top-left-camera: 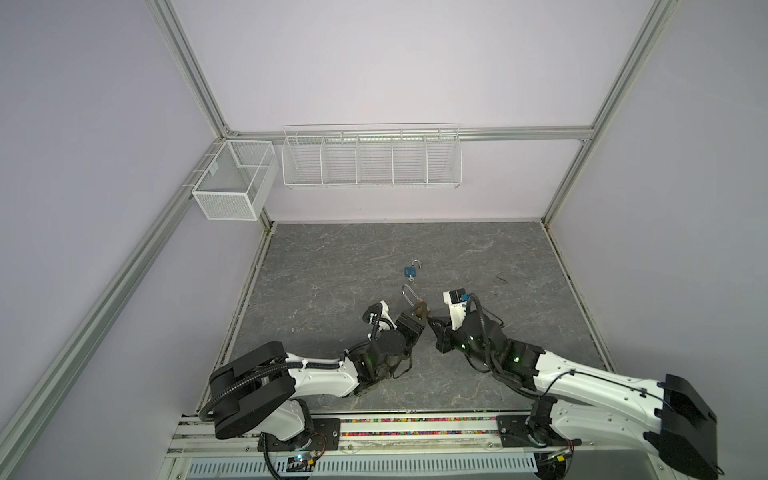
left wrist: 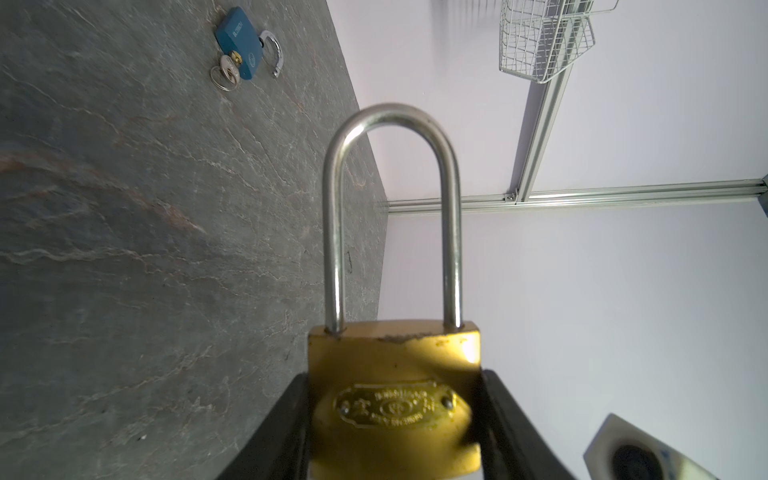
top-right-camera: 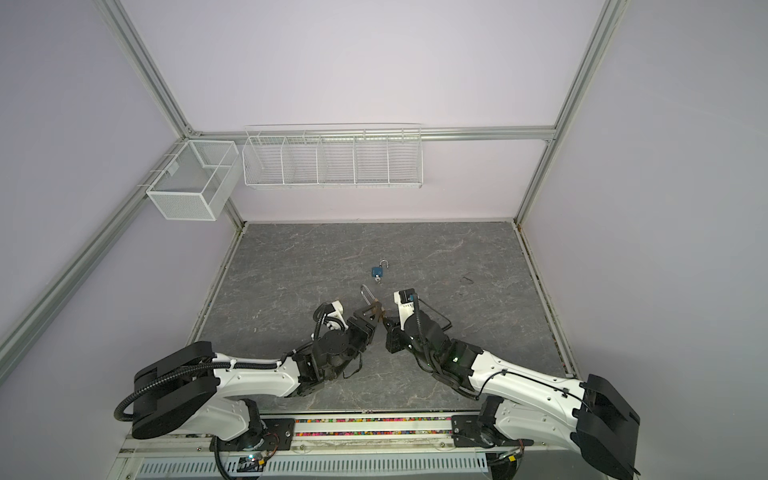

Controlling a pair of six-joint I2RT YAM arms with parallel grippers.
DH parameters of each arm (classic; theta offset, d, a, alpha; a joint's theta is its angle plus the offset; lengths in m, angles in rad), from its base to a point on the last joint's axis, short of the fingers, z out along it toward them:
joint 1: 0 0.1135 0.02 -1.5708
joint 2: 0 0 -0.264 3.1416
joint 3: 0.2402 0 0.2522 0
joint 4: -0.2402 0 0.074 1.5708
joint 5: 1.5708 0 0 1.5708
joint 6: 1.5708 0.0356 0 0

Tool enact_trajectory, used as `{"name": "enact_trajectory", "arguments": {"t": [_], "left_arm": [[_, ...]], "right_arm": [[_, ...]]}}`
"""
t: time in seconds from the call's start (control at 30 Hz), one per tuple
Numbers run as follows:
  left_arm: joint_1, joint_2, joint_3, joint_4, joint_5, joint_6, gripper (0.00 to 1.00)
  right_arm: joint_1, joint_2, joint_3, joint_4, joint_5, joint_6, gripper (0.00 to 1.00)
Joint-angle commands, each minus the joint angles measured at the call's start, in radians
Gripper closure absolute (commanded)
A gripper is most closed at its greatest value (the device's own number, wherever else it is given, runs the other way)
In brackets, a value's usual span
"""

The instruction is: Unlock with the key

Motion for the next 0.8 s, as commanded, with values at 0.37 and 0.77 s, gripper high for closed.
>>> {"name": "enact_trajectory", "arguments": {"t": [0.37,0.77], "left_arm": [[-0.022,-0.065,0.012,-0.048,0.057,0.047,1.00],[-0.007,-0.142,-0.016,-0.125,-0.007,0.039,1.00]], "right_arm": [[-0.005,-0.016,0.025,0.110,-0.054,-0.049,0.89],[-0.003,-0.153,-0.037,-0.002,-0.041,-0.054,0.51]]}}
